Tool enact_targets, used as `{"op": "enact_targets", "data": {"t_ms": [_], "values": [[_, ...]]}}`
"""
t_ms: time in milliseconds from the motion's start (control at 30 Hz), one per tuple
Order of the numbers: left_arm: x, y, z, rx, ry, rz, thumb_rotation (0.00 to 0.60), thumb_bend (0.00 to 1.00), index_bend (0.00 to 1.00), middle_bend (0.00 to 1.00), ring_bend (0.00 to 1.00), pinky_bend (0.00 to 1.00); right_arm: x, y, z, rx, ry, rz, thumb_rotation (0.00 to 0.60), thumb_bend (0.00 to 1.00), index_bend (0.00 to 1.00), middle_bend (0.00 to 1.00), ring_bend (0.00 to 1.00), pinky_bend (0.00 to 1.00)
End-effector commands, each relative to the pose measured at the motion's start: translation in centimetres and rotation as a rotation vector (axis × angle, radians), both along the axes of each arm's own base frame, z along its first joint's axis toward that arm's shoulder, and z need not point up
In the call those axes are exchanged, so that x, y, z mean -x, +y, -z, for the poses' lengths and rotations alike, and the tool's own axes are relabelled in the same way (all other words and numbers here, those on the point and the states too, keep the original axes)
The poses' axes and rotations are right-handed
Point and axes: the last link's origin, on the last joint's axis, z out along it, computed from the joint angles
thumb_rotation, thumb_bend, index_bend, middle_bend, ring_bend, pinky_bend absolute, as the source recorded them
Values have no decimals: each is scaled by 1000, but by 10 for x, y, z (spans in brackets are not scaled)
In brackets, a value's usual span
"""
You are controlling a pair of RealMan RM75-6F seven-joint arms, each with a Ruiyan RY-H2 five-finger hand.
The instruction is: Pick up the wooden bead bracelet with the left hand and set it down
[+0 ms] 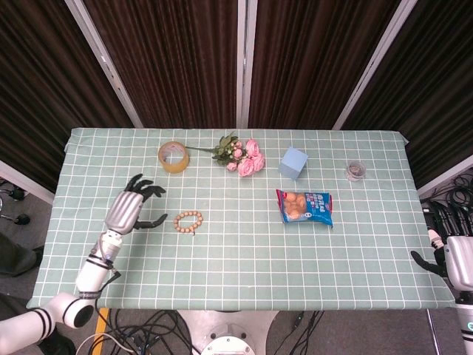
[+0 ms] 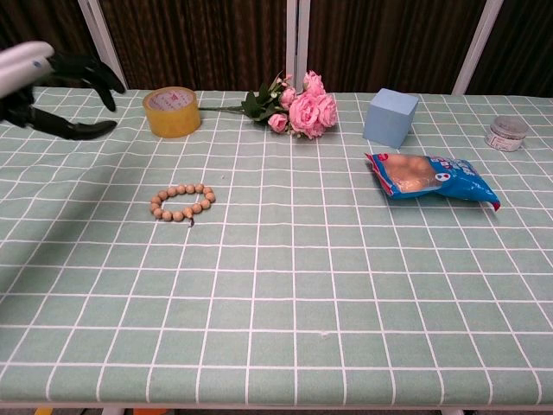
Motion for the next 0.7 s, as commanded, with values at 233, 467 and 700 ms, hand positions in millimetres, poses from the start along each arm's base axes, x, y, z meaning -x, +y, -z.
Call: {"op": "enact_targets", "data": {"t_ms": [233,467,700], "values": [[72,-50,-95,-171,205,-205,600,235,299,361,164,69,7,2,2,-94,-97,-20,600,100,0,87,0,0],[96,-112,-113,-140,228,-337,600,234,297,344,164,55,2,3,10,-124,-128,-85,600,101,0,87,0,0],[93,-152,-115,-145,182,-384,600,226,296,343,164,55,-4,3,16,-124,-106,-107,600,101,0,87,0,0]]}}
